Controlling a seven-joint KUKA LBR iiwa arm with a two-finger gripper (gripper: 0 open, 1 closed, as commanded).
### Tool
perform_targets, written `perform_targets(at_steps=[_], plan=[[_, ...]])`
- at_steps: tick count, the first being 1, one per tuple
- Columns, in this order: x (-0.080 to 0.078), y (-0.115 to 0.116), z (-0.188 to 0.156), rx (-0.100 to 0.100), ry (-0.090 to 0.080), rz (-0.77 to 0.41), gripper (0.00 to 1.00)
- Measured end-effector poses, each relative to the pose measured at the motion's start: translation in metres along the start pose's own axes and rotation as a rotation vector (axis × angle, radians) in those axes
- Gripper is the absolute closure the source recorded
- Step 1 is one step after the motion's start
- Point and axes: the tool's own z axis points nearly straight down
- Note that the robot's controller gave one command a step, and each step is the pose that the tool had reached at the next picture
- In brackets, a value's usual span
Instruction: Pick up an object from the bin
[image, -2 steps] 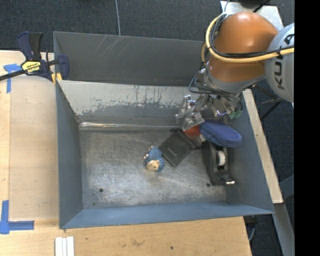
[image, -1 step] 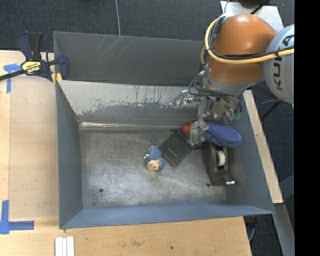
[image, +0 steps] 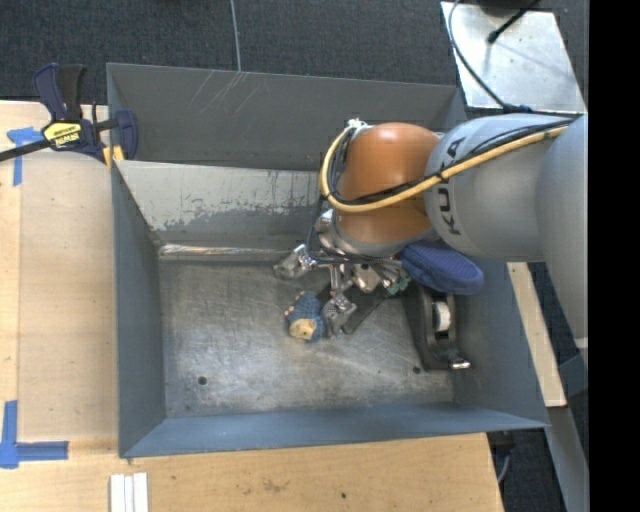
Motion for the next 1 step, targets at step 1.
perform_targets(at_steps=[1], plan=[[0.0020, 0.0243, -0.0024, 0.002, -0.005, -0.345, 0.00]])
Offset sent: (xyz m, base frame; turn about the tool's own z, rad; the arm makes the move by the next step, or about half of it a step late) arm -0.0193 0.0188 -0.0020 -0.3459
